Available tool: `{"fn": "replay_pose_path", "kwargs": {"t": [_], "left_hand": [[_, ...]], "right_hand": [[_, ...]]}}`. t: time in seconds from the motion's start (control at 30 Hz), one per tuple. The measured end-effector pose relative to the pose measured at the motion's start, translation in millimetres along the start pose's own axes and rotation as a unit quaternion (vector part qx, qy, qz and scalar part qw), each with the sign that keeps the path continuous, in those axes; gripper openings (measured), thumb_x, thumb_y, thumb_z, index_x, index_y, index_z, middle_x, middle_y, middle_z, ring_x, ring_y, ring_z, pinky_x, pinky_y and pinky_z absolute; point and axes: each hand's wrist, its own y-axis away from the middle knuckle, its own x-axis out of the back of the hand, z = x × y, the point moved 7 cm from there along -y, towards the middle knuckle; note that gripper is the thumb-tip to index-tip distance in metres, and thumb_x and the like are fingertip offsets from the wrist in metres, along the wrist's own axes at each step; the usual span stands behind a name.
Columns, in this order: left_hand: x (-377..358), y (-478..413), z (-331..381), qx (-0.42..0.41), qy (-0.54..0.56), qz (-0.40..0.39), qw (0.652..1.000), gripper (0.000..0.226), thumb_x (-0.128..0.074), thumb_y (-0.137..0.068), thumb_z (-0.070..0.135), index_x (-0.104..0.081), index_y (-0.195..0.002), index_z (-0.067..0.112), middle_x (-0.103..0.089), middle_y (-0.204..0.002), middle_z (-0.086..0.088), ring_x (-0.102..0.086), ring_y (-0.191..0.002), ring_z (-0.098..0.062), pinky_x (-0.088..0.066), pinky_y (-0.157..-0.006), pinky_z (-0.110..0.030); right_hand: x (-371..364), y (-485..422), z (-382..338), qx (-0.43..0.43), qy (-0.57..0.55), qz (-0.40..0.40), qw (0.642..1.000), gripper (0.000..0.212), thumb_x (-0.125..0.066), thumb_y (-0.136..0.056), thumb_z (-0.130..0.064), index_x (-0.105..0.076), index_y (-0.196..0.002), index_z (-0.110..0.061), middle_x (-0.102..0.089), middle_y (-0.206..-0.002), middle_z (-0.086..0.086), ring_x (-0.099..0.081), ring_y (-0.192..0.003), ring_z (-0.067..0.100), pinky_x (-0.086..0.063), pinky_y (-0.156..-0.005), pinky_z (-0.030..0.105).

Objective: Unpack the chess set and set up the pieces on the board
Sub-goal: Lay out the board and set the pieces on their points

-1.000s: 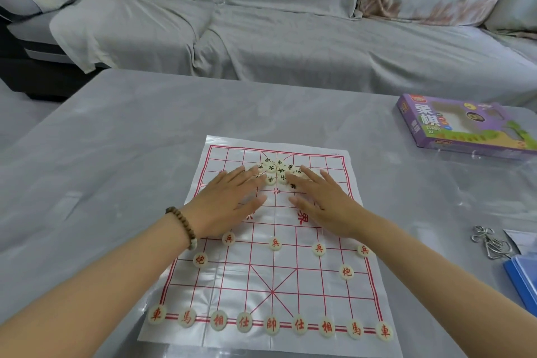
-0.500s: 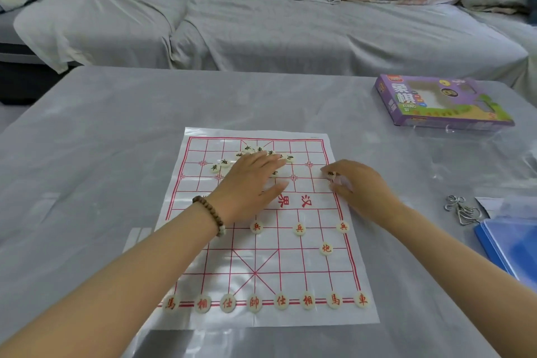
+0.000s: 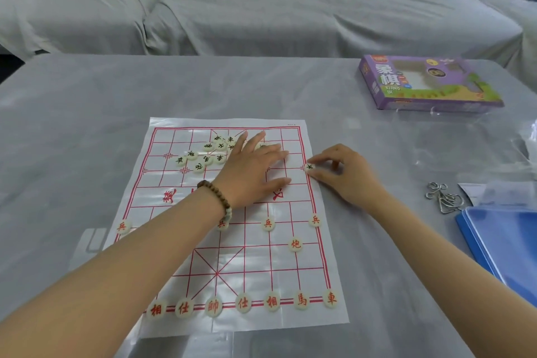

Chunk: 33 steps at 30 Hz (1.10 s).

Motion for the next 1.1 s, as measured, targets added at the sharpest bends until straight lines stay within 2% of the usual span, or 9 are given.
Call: {"fn": "replay_pose_path", "kwargs": {"t": [0.17, 0.33, 0.43, 0.8, 0.9, 1.0, 1.1], "left_hand": [[-4.4, -0.7, -0.1, -0.005, -0.006, -0.002, 1.000, 0.058, -0.037, -0.090, 0.057, -0.026, -0.143, 0.036, -0.020, -0.153, 0.012, 0.004, -0.144, -0.015, 0.015, -0.113, -0.038], [-6.9, -0.4, -2.3, -0.004, -0.006, -0.005, 1.000, 0.059, -0.035, -0.090, 0.058, -0.023, -0.143, 0.037, -0.017, -0.154, 0.013, 0.006, -0.144, -0.014, 0.015, -0.114, -0.040], [-7.7, -0.8, -3.1, -0.004, -0.002, -0.005, 1.000, 0.059, -0.035, -0.090, 0.059, -0.023, -0.143, 0.037, -0.017, -0.154, 0.013, 0.006, -0.144, -0.014, 0.015, -0.114, -0.040], [-6.6, -0.3, -4.1, -0.012, 0.008, 0.003, 1.000, 0.059, -0.037, -0.090, 0.058, -0.025, -0.143, 0.035, -0.018, -0.154, 0.012, 0.004, -0.144, -0.013, 0.014, -0.114, -0.037], [8.5, 4.2, -16.8, -0.009, 0.047, 0.044, 0.998, 0.056, -0.038, -0.090, 0.056, -0.031, -0.141, 0.034, -0.022, -0.152, 0.012, 0.000, -0.143, -0.012, 0.010, -0.115, -0.034], [32.9, 17.7, -48.4, 0.020, 0.091, 0.098, 0.991, 0.053, -0.040, -0.090, 0.053, -0.038, -0.138, 0.031, -0.031, -0.149, 0.010, -0.010, -0.142, -0.012, 0.004, -0.115, -0.032], [42.0, 33.0, -81.9, 0.062, 0.103, 0.103, 0.987, 0.052, -0.039, -0.089, 0.052, -0.041, -0.136, 0.028, -0.035, -0.147, 0.009, -0.014, -0.141, -0.014, -0.001, -0.114, -0.032]], "right_hand": [[-3.3, -0.3, -1.4, -0.001, -0.026, 0.038, 0.999, 0.017, -0.073, -0.076, -0.036, -0.067, -0.090, -0.030, -0.056, -0.097, -0.010, -0.049, -0.081, 0.000, -0.036, -0.069, 0.010], [-8.5, -1.0, 2.3, -0.004, 0.001, 0.020, 1.000, 0.032, -0.071, -0.076, -0.043, -0.064, -0.106, -0.032, -0.052, -0.100, -0.011, -0.048, -0.084, 0.004, -0.039, -0.075, 0.015], [-8.6, -1.6, 3.4, 0.001, -0.005, 0.016, 1.000, 0.026, -0.070, -0.077, -0.040, -0.065, -0.103, -0.035, -0.053, -0.102, -0.009, -0.048, -0.089, 0.007, -0.041, -0.079, 0.020], [-7.9, -1.8, 1.9, -0.005, -0.011, 0.025, 1.000, 0.024, -0.070, -0.078, -0.039, -0.065, -0.101, -0.035, -0.053, -0.101, -0.010, -0.048, -0.087, 0.006, -0.035, -0.071, 0.010], [-5.6, -1.8, -1.9, -0.005, -0.022, 0.019, 1.000, 0.026, -0.069, -0.079, -0.039, -0.063, -0.104, -0.035, -0.053, -0.101, -0.010, -0.048, -0.081, 0.004, -0.034, -0.068, 0.008], [-4.2, -9.6, -19.5, -0.001, -0.013, 0.025, 1.000, 0.023, -0.068, -0.081, -0.039, -0.063, -0.103, -0.034, -0.051, -0.101, -0.014, -0.048, -0.085, 0.005, -0.035, -0.068, 0.009], [-11.4, -19.9, -48.1, 0.036, -0.014, 0.012, 0.999, 0.019, -0.067, -0.082, -0.037, -0.063, -0.101, -0.034, -0.049, -0.102, -0.017, -0.048, -0.090, 0.003, -0.035, -0.070, 0.008]]}}
